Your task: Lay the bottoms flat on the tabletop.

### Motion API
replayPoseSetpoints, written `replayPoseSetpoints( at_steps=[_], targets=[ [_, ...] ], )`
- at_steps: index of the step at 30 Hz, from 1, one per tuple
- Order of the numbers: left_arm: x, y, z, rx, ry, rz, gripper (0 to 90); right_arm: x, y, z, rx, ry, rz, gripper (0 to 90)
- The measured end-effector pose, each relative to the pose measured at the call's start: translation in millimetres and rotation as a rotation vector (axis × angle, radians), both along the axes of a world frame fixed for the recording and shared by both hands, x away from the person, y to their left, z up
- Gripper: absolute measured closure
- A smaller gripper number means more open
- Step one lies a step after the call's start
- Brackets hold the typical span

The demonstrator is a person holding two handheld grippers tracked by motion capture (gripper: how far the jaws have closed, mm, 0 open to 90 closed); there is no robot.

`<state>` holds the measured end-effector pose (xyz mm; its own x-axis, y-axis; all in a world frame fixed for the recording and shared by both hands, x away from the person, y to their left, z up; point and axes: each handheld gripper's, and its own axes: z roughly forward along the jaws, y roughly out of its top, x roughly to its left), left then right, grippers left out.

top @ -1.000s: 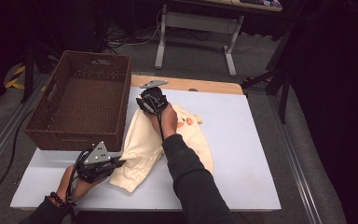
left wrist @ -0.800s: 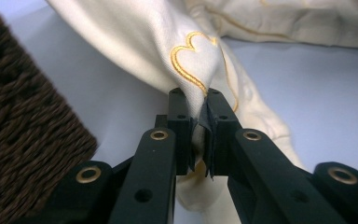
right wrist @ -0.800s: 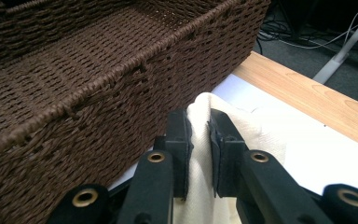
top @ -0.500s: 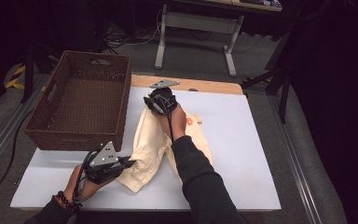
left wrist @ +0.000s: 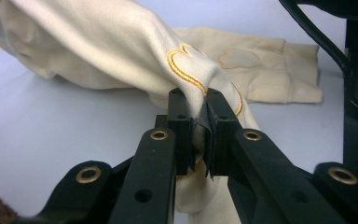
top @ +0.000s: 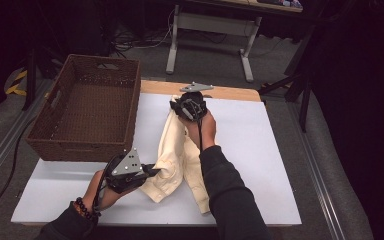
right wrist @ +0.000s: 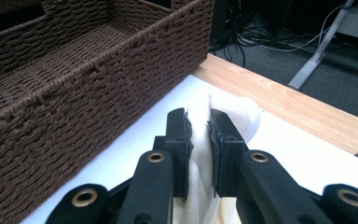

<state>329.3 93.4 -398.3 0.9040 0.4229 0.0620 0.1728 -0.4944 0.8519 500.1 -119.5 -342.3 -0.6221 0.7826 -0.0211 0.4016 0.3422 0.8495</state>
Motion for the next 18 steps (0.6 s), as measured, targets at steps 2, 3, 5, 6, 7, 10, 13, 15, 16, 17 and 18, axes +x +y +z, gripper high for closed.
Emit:
replayPoseSetpoints(
  at_steps=[2,3,5,6,7,10,13,15,16,17,18],
  targets=[
    [0.4,-3.4,0.3,-0.007,-0.002,-0.005,83.3,-0.8,-2.4,0.0,0.0,0.002,0.004,79.9],
    [0.6,-5.0,0.6,-0.012,0.008,-0.008,83.3,-1.0,-3.5,0.4,-0.002,0.003,0.003,79.8],
    [1.3,-7.8,0.6,-0.013,0.005,-0.016,83.3,-1.3,-6.7,1.4,0.005,0.006,0.004,79.8],
    [1.6,-9.2,0.1,-0.015,0.012,-0.018,83.3,-1.1,-8.5,1.7,0.005,0.005,0.004,79.8],
    [2.3,-10.7,-0.7,-0.018,0.017,-0.019,83.3,-1.0,-10.0,2.0,0.008,0.006,0.004,79.9],
    [3.6,-13.2,-2.4,-0.015,0.024,-0.024,83.3,-0.9,-14.0,0.9,0.018,0.006,0.004,79.8],
    [4.6,-15.2,-3.6,-0.017,0.031,-0.023,83.3,-0.1,-18.1,-1.5,0.024,0.012,-0.002,79.9],
    [5.2,-16.6,-4.1,-0.019,0.027,-0.023,83.3,0.1,-20.5,-2.6,0.029,0.018,-0.007,79.9],
    [5.1,-17.1,-4.1,-0.018,0.028,-0.022,83.3,0.2,-21.3,-2.9,0.028,0.019,-0.008,79.8],
    [5.3,-17.5,-4.2,-0.017,0.03,-0.022,83.3,0.2,-22.2,-3.0,0.027,0.018,-0.008,79.8],
    [5.1,-18.1,-4.1,-0.021,0.032,-0.021,83.3,0.1,-22.8,-3.1,0.025,0.016,-0.008,79.9]
  ],
)
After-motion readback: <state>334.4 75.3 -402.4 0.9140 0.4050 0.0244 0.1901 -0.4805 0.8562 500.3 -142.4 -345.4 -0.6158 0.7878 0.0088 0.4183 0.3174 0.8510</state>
